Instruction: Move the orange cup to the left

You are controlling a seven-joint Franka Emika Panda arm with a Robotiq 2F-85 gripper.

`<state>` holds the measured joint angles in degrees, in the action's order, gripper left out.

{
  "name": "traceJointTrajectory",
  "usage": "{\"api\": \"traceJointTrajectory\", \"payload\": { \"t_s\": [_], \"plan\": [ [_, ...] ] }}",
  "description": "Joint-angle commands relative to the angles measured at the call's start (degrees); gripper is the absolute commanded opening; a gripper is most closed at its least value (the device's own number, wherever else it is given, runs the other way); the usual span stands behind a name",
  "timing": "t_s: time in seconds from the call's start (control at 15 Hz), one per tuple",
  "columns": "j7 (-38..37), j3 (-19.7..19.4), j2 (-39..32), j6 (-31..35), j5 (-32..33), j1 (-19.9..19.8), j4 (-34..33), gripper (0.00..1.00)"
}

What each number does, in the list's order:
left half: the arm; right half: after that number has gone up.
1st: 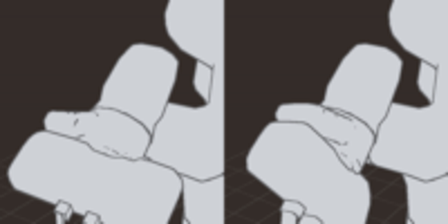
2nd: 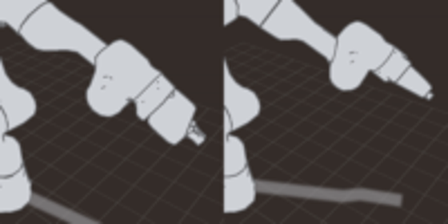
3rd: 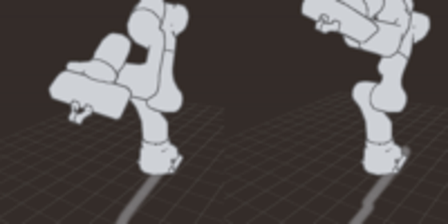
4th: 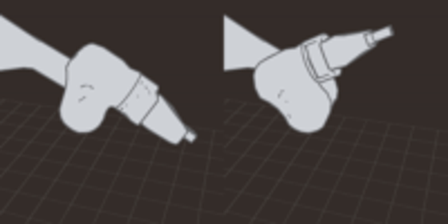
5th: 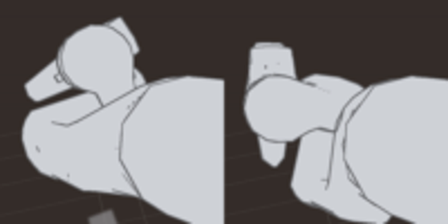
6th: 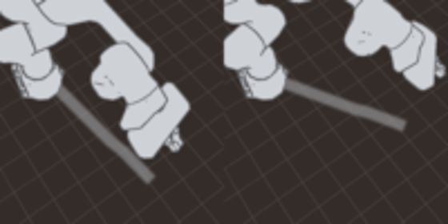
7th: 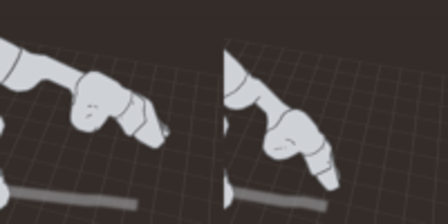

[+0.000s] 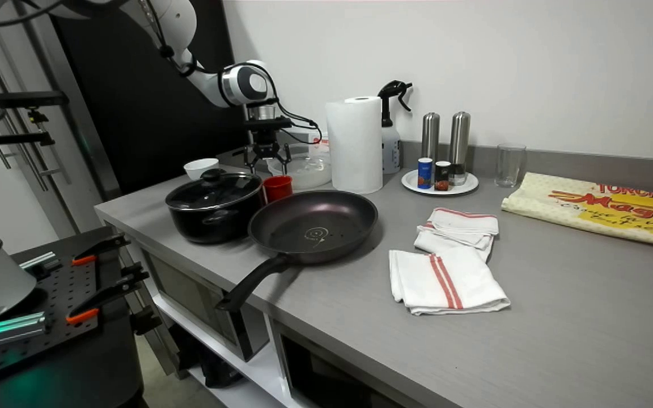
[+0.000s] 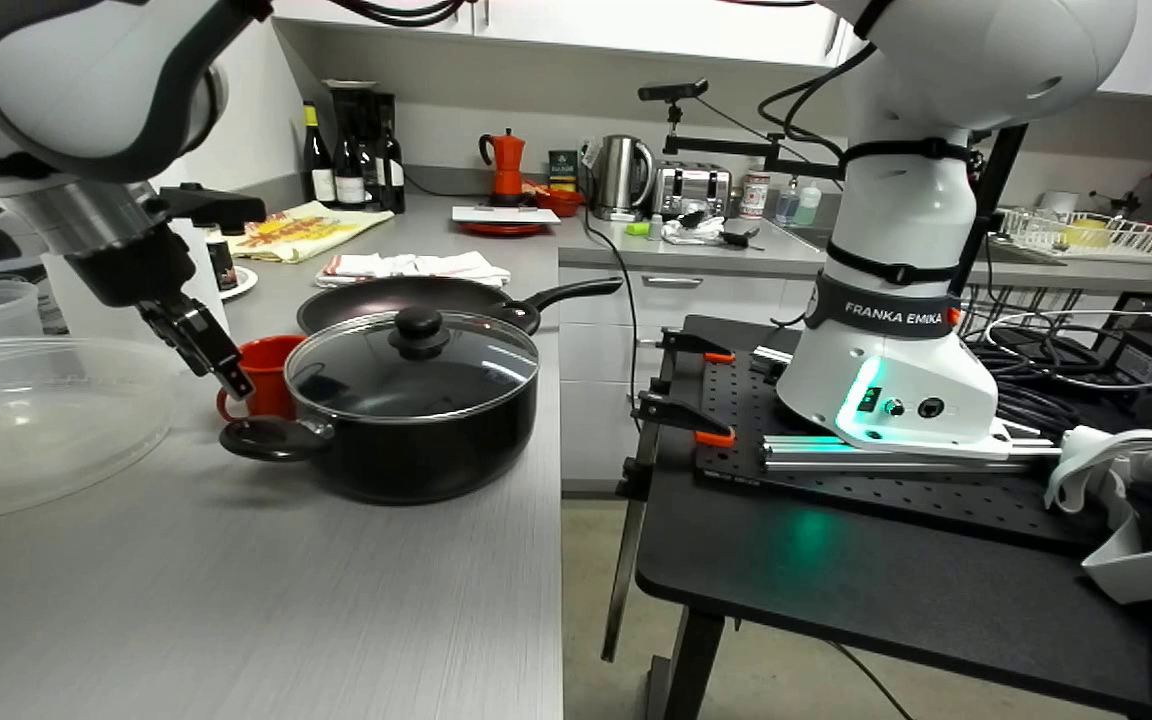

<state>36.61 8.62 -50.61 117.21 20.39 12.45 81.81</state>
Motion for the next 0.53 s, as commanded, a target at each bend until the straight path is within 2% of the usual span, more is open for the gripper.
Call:
{"api": "traceJointTrajectory", "payload": {
  "t_s": [0.0,0.47],
  "plan": [
    [0.57,0.45,-1.45,-0.46,-0.50,-0.28,-1.32,1.00],
    [0.94,0.47,-2.35,-0.81,-0.53,-0.50,-1.68,1.00]
  ]
}}
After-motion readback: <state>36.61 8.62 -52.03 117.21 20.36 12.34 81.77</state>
